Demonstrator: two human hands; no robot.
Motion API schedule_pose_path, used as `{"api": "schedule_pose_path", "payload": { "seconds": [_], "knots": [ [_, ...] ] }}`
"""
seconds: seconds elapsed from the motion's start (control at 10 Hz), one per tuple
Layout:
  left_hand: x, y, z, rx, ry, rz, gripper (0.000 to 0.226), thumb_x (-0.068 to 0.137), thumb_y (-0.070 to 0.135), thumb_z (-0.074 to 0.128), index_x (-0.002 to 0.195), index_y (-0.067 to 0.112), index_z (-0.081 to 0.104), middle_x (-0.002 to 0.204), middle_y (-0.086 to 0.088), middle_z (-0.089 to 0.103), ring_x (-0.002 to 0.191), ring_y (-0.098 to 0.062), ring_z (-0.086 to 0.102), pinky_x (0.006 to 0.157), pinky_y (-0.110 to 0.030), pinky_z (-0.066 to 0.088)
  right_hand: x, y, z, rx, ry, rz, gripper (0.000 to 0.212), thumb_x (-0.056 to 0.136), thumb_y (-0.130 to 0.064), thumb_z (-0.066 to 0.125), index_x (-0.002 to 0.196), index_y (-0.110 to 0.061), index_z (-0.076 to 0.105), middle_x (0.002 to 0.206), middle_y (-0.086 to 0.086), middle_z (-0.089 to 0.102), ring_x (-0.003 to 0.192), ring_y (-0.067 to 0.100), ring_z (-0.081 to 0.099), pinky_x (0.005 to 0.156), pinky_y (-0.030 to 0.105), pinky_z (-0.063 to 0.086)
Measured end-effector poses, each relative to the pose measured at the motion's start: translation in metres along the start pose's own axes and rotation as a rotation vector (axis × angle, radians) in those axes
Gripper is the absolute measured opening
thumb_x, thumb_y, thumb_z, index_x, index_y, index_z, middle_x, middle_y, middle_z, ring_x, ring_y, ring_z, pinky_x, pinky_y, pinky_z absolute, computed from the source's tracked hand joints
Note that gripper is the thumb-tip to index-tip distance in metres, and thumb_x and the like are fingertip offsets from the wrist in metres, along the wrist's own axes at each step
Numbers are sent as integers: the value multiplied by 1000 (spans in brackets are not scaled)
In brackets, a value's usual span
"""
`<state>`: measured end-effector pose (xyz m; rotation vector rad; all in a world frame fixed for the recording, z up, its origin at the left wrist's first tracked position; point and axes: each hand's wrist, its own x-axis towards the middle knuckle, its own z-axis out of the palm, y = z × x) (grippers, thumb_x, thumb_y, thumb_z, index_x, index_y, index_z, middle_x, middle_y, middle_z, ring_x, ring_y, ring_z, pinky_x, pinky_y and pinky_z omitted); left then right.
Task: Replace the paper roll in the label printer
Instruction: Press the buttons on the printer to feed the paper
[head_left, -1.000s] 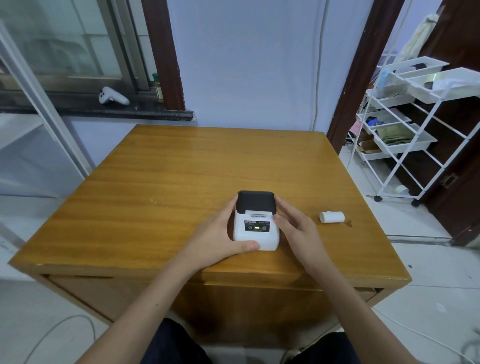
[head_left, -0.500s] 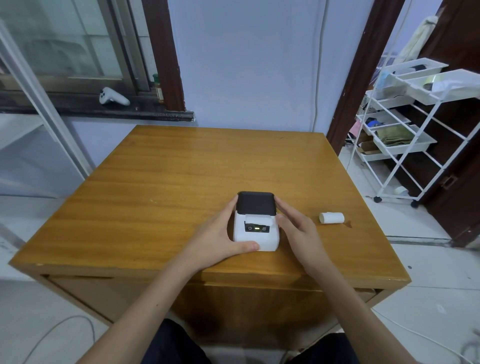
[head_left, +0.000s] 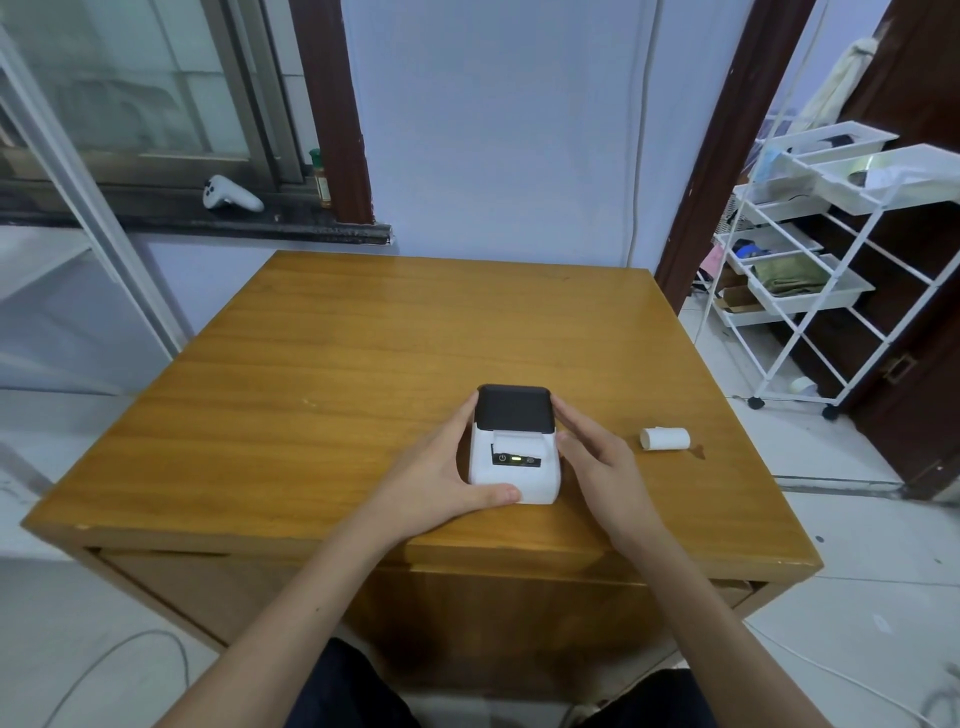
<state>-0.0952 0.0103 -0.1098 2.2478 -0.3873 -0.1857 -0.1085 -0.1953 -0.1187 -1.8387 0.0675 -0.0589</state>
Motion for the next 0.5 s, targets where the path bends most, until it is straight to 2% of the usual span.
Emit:
{"api": "schedule_pose_path", "payload": {
  "seconds": [0.1, 0.2, 0.3, 0.4, 0.5],
  "knots": [
    [0, 0, 0, 9, -11, -7, 119, 66, 61, 81, 157, 38, 8, 156, 13, 36, 139, -11, 38, 112, -42, 36, -1, -1, 0, 2, 5, 0, 43, 99, -16, 49, 140, -29, 54, 91, -41, 65, 98, -28, 55, 77, -2, 42],
    [0, -1, 0, 18, -16, -2, 119, 66, 62, 80, 157, 38, 7, 156, 14, 37, 138, -11, 39, 111, -40, 37, -2, -2, 1, 5, 1, -11, 42, 99, -16, 49, 138, -30, 55, 102, -35, 66, 98, -29, 54, 77, -4, 40],
    [0, 0, -3, 3, -36, -6, 119, 66, 62, 80, 156, 38, 7, 156, 15, 34, 138, -8, 37, 111, -35, 35, -3, -8, 1, -1, -2, -45, 44, 98, -15, 49, 140, -27, 54, 131, -18, 62, 108, -23, 54, 82, 0, 43],
    [-1, 7, -4, -61, -84, 21, 106, 69, 54, 82, 147, 50, 10, 146, 26, 34, 133, -1, 35, 107, -26, 32, -1, -12, 1, -28, -36, -16, 46, 96, -15, 50, 141, -27, 52, 140, -9, 58, 127, -1, 53, 100, 21, 47],
    [-4, 11, -15, -90, -134, -8, 113, 69, 58, 80, 150, 46, 2, 156, 21, 26, 138, -3, 32, 112, -28, 28, -4, -29, -8, -86, -41, 22, 49, 95, -21, 53, 143, -28, 47, 145, -1, 53, 134, 15, 50, 109, 42, 44]
  ]
}}
